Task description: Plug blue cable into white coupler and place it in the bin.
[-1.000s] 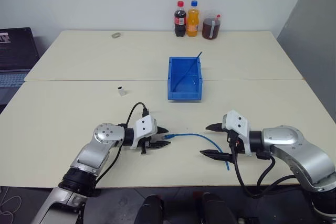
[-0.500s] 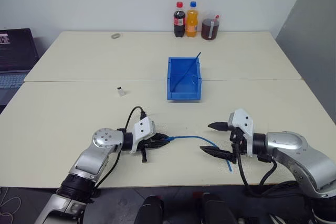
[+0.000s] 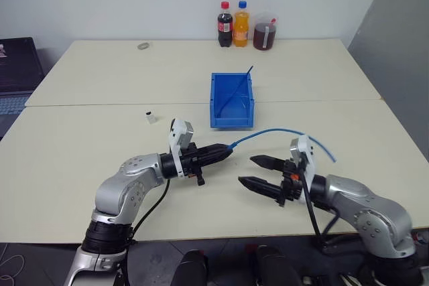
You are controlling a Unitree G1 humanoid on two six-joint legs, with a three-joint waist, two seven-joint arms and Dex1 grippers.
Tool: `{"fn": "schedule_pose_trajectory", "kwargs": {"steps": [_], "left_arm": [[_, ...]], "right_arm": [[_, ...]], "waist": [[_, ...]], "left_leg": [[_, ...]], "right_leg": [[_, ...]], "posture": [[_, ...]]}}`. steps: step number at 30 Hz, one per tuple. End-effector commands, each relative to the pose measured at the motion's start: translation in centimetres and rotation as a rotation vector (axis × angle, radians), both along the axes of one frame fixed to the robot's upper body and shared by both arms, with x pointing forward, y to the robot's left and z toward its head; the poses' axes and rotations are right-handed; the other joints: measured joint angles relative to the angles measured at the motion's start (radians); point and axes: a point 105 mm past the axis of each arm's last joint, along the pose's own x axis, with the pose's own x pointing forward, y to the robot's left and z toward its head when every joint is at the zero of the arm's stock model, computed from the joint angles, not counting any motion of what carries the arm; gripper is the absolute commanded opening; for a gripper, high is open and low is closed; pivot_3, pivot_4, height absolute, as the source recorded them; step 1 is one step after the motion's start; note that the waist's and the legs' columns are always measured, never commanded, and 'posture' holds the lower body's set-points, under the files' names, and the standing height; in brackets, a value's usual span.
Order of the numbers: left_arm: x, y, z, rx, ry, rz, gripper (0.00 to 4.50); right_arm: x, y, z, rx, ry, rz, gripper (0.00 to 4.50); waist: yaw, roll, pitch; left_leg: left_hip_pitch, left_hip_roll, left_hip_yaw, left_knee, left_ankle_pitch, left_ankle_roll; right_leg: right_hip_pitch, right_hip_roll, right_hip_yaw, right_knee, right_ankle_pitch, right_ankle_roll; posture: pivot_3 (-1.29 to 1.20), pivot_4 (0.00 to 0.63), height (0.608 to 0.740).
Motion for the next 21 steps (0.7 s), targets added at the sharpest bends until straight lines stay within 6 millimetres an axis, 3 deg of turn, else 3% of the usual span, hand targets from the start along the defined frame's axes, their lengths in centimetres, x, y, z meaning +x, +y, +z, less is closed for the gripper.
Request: {"fn": "schedule_pose_trajectory", "kwargs": {"steps": [1,7,17,21], "left_arm": [[-0.5,-0.3,2.1,-0.054,-0.022,-0.016,0.27],[-1.1,-0.5,2.8,-0.113,0.034,-0.029,0.27],[-1.3,-0.2,3.4,-0.140,0.060,-0.026,0.27],[-1.5,-0.3,3.1,-0.130,0.064,-0.034,0.27]], "right_arm": [[1.0,0.1,1.9,0.091,-0.015,-0.026,4.40],[1.9,1.3,3.9,0.226,0.013,0.000,4.40],[1.9,2.3,4.4,0.255,0.037,0.050,4.40],[1.8,2.6,4.7,0.268,0.037,0.069,3.63]], "waist": [[0.001,0.000,0.000],[0.001,0.000,0.000],[0.001,0.000,0.000],[0.001,0.000,0.000]], "left_leg": [[0.000,0.000,0.000,0.000,0.000,0.000],[0.000,0.000,0.000,0.000,0.000,0.000],[-0.002,0.000,0.000,0.000,0.000,0.000],[-0.002,0.000,0.001,0.000,0.000,0.000]], "right_leg": [[0.000,0.000,0.000,0.000,0.000,0.000],[-0.001,0.000,0.000,0.000,0.001,-0.001],[-0.002,0.000,0.000,0.000,0.001,-0.002],[-0.002,0.000,0.000,0.000,0.001,-0.002]], "posture": [[0.00,0.150,0.740],[0.00,0.150,0.740],[0.00,0.150,0.740],[0.00,0.150,0.740]]}}
